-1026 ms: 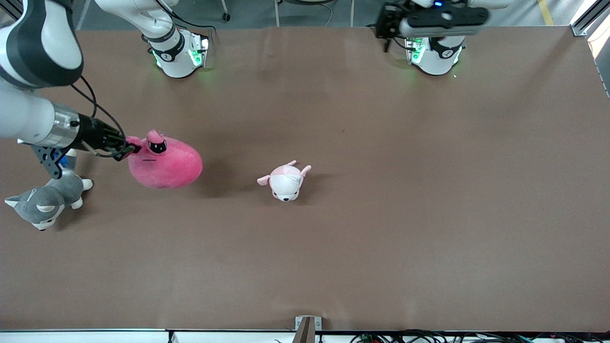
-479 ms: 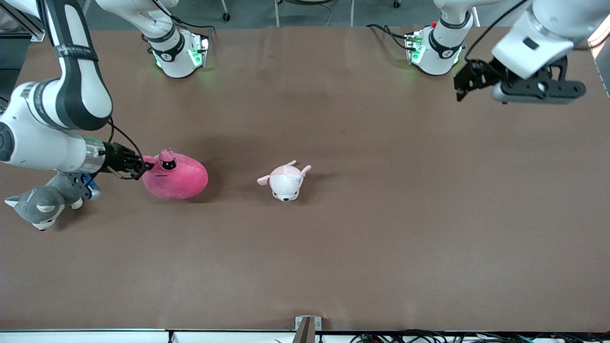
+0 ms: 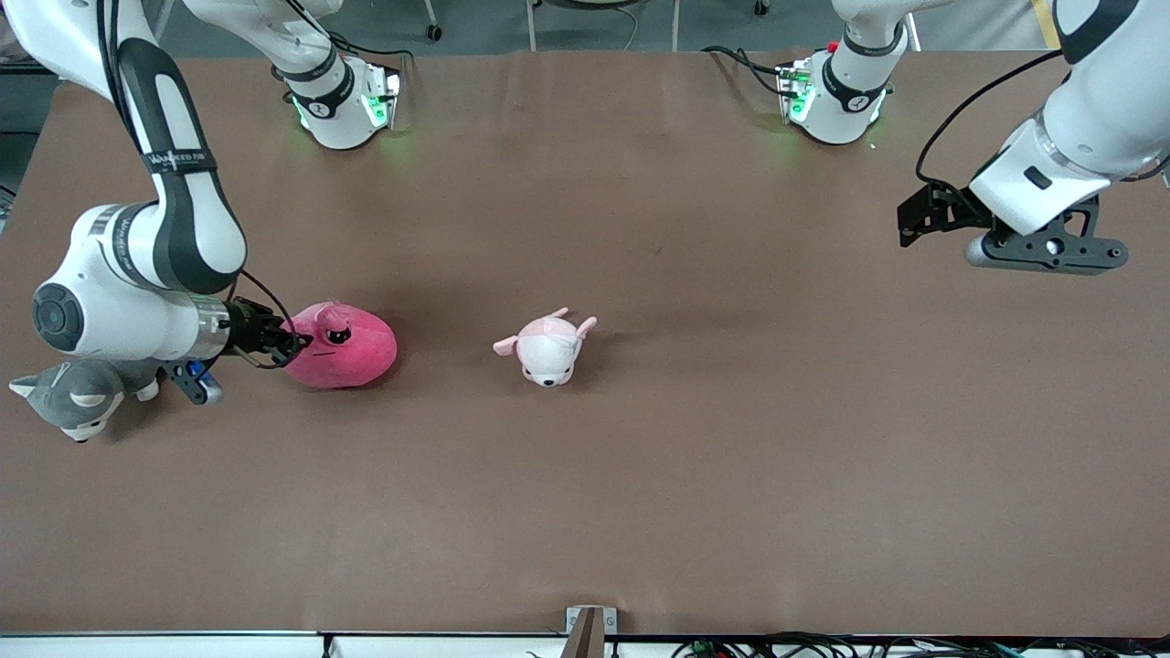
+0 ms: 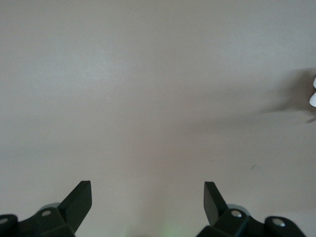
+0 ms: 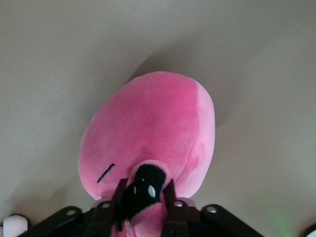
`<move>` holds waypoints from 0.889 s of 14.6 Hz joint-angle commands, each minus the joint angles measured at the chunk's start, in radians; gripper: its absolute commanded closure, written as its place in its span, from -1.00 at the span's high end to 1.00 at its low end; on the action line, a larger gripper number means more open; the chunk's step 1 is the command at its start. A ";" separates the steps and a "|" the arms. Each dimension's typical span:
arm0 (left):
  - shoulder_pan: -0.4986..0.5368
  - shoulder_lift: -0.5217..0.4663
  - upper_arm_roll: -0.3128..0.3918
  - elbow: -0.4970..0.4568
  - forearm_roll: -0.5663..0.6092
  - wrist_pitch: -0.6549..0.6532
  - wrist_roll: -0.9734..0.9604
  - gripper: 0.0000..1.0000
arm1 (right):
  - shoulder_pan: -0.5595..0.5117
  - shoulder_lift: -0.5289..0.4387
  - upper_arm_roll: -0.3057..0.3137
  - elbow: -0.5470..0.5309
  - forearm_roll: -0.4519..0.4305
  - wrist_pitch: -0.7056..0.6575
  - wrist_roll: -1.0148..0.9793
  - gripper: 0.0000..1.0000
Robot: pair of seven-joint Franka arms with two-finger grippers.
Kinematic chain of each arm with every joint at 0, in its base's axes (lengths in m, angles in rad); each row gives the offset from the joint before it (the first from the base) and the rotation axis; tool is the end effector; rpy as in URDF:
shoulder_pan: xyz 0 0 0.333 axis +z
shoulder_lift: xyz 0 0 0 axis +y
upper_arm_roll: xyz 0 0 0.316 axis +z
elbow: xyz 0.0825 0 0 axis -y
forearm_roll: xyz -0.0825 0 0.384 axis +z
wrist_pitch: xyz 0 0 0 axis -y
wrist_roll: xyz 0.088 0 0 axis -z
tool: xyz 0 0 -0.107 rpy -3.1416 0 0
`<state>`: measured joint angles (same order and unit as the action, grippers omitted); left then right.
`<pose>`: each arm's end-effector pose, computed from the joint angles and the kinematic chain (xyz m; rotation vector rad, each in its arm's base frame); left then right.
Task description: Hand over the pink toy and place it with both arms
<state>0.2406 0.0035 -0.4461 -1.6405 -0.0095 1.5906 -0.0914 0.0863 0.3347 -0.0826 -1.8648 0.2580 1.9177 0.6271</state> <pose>0.5429 -0.1138 0.5916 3.1323 -0.1783 -0.0849 0.5968 0.0226 0.3200 -2.7911 1.0906 0.4938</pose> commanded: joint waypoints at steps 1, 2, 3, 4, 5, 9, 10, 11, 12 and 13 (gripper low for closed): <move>0.022 -0.007 -0.009 0.005 0.025 0.009 0.013 1.00 | -0.014 0.000 0.004 0.059 -0.006 -0.014 -0.101 1.00; 0.037 -0.002 -0.011 0.014 0.025 0.009 0.013 1.00 | -0.020 -0.002 0.004 0.084 -0.035 -0.014 -0.169 1.00; 0.040 0.000 -0.011 0.019 0.023 0.009 0.012 1.00 | -0.023 -0.002 0.004 0.107 -0.084 -0.016 -0.235 1.00; 0.040 0.000 -0.010 0.021 0.020 0.012 0.010 1.00 | -0.025 -0.002 0.004 0.131 -0.135 -0.016 -0.292 1.00; 0.043 0.000 -0.009 0.022 0.013 0.017 0.006 1.00 | -0.036 -0.002 0.004 0.154 -0.167 -0.017 -0.337 1.00; 0.055 0.012 -0.011 0.068 0.009 0.019 -0.008 1.00 | -0.069 -0.006 0.003 0.274 -0.244 -0.057 -0.522 1.00; 0.059 0.013 -0.010 0.085 0.011 0.019 -0.007 1.00 | -0.071 -0.006 0.004 0.314 -0.279 -0.089 -0.539 1.00; 0.074 0.013 -0.009 0.093 0.011 0.019 -0.005 1.00 | -0.072 -0.006 0.004 0.353 -0.292 -0.144 -0.547 1.00; 0.107 0.013 -0.009 0.099 0.002 0.019 -0.004 1.00 | -0.077 -0.006 0.004 0.398 -0.286 -0.217 -0.547 1.00; 0.118 0.021 -0.009 0.117 -0.007 0.019 0.005 1.00 | -0.080 -0.006 0.004 0.430 -0.279 -0.268 -0.547 1.00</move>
<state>0.3161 0.0065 -0.4468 -1.5675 -0.0051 1.6110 -0.0982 0.0213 0.3307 -0.0907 -1.5048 -0.0021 1.7437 0.0963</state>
